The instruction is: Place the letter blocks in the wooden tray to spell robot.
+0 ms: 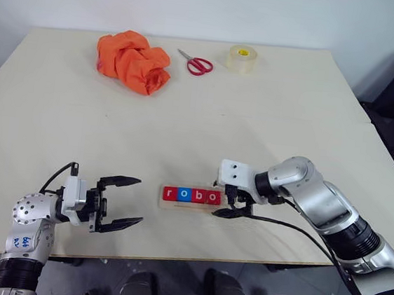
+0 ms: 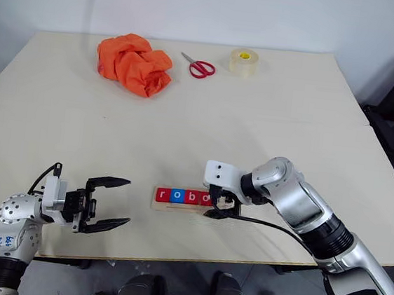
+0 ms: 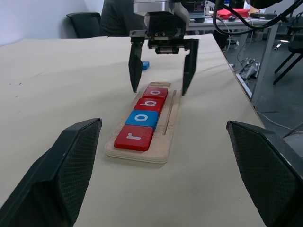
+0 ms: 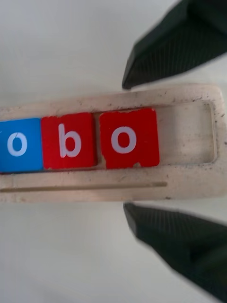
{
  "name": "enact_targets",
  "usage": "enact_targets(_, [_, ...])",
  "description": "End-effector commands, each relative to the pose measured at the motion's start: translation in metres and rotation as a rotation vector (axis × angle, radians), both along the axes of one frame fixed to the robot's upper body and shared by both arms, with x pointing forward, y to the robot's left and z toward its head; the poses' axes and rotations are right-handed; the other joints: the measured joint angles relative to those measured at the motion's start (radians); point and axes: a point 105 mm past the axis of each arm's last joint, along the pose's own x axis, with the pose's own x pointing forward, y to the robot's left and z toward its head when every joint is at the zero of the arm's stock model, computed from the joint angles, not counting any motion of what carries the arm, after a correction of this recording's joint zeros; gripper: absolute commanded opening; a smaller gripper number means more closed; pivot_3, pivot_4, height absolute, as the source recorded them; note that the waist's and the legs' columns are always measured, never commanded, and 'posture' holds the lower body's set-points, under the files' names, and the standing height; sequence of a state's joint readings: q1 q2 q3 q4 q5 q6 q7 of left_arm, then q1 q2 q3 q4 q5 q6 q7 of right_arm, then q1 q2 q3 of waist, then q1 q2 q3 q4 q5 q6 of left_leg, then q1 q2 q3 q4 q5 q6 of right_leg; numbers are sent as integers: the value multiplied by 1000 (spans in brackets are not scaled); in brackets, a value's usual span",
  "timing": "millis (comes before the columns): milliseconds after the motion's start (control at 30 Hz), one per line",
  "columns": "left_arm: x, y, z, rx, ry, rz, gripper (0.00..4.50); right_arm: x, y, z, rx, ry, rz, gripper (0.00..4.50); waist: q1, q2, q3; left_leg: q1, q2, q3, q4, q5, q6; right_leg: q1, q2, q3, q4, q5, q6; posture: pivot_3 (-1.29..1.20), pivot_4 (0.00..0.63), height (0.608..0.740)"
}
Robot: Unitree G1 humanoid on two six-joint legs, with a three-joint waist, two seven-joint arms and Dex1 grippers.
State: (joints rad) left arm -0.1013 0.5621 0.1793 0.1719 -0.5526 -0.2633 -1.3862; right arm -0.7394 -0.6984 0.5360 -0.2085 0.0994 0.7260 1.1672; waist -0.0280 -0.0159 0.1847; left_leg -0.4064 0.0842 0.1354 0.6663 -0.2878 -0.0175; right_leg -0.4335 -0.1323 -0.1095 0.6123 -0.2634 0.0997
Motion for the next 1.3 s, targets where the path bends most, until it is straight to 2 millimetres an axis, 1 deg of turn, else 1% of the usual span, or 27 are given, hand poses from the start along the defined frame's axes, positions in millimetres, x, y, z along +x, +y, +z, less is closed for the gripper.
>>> enact_targets(33, [1,3,7,2,-41,12,4500,-2,5,16,35,-42,23,4488,0,0,0,0,0,0,0,0,0,0,0,0,0,0,0,0,150,740])
enact_targets(167, [3,1,8,1,-43,6,4500,-3,0,23,83,-52,-4,4488,0,0,0,0,0,0,0,0,0,0,0,0,0,0,0,0,150,740])
enact_targets(233, [5,0,8,-1,-44,1,4500,-6,-4,29,137,-56,-21,4488,1,0,0,0,0,0,0,0,0,0,0,0,0,0,0,0,150,740])
enact_targets(300, [6,-1,8,-2,-43,-4,4500,-3,-11,38,217,-94,-65,4488,4,0,0,0,0,0,0,0,0,0,0,0,0,0,0,0,150,740])
enact_targets(367, [8,-2,8,-3,-43,-9,4500,-2,-23,42,256,-130,-99,4488,6,0,0,0,0,0,0,0,0,1,0,0,-1,0,0,0,150,740])
enact_targets(500, [10,-5,8,-6,-37,-26,4500,2,-56,46,320,-192,-225,4488,5,0,0,0,0,0,0,0,0,1,0,0,-1,0,0,0,150,740])
enact_targets(567, [11,-5,8,-7,-37,-31,4500,3,-68,46,351,-209,-273,4488,5,0,0,0,0,0,0,0,0,1,0,0,-1,0,0,0,150,740])
enact_targets(633, [12,-7,9,-7,-37,-41,4500,2,-94,42,358,-207,-370,4488,4,0,0,0,0,0,0,0,0,1,0,0,-1,0,0,0,150,740])
enact_targets(700, [13,-7,9,-6,-36,-49,4500,2,-115,36,351,-214,-456,4488,4,0,0,1,0,0,0,0,0,2,0,0,-1,0,0,0,150,740])
enact_targets(767, [13,-7,9,-4,-34,-54,4500,0,-130,30,342,-206,-537,4488,4,0,0,1,0,0,0,0,0,3,0,0,-1,0,0,0,150,740])
enact_targets(833, [14,-7,9,-2,-35,-61,4500,-6,-148,22,338,-197,-625,4488,4,0,0,1,0,0,0,0,0,2,0,0,-1,0,0,0,150,740])
enact_targets(900, [15,-7,10,0,-35,-67,4500,-13,-160,19,356,-208,-698,4488,5,0,0,1,0,0,0,0,0,3,0,0,-1,0,0,0,150,740])
enact_targets(967, [15,-6,10,2,-32,-72,4500,-17,-167,14,353,-214,-752,4488,5,0,0,1,0,0,0,0,0,3,0,0,-1,0,0,0,150,740])
enact_targets(1033, [15,-6,10,4,-31,-75,4500,-15,-167,12,394,-239,-819,4488,0,0,0,2,0,0,0,0,0,3,0,0,-1,0,1,0,150,740])
enact_targets(1100, [15,-6,10,5,-30,-79,4500,-12,-163,10,443,-239,-879,4488,-3,0,0,3,0,0,0,0,0,3,1,1,0,0,1,0,150,740])
enact_targets(1200, [15,-7,11,8,-30,-85,4500,-8,-154,-1,462,-242,-922,4488,0,0,0,3,1,-1,0,1,0,3,1,1,1,0,0,0,150,740])
enact_targets(1300, [15,-6,12,12,-30,-87,4500,4,-148,-5,512,-262,-1000,4488,1,0,0,3,0,-1,0,1,0,3,1,1,1,0,0,0,150,740])
